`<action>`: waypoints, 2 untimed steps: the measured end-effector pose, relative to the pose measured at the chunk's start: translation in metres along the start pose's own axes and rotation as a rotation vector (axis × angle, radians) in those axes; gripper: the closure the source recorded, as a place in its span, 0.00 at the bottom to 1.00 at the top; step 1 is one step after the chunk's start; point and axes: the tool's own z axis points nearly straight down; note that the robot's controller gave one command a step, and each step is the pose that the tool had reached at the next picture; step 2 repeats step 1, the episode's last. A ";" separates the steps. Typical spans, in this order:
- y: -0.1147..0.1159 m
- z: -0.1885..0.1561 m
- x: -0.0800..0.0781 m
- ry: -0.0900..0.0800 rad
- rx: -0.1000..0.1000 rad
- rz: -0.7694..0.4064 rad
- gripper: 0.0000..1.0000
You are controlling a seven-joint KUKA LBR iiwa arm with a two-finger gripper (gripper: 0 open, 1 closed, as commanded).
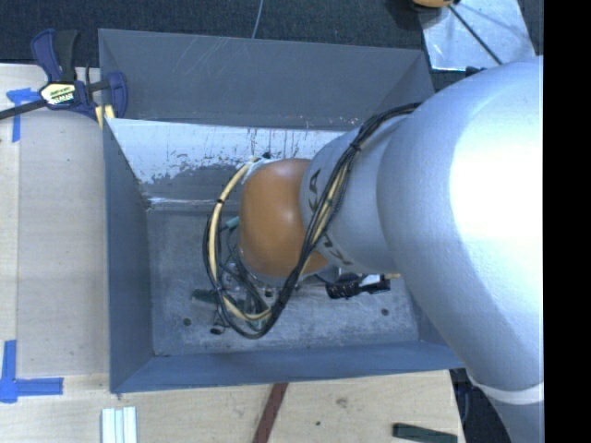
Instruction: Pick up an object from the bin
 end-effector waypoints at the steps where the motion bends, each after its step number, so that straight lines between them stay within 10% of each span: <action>1: 0.026 -0.144 -0.001 0.001 0.000 -0.028 1.00; 2: 0.026 -0.144 -0.001 0.001 0.000 -0.028 1.00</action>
Offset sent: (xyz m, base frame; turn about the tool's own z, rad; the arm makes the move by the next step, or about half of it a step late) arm 0.0000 0.0000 0.0000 0.0000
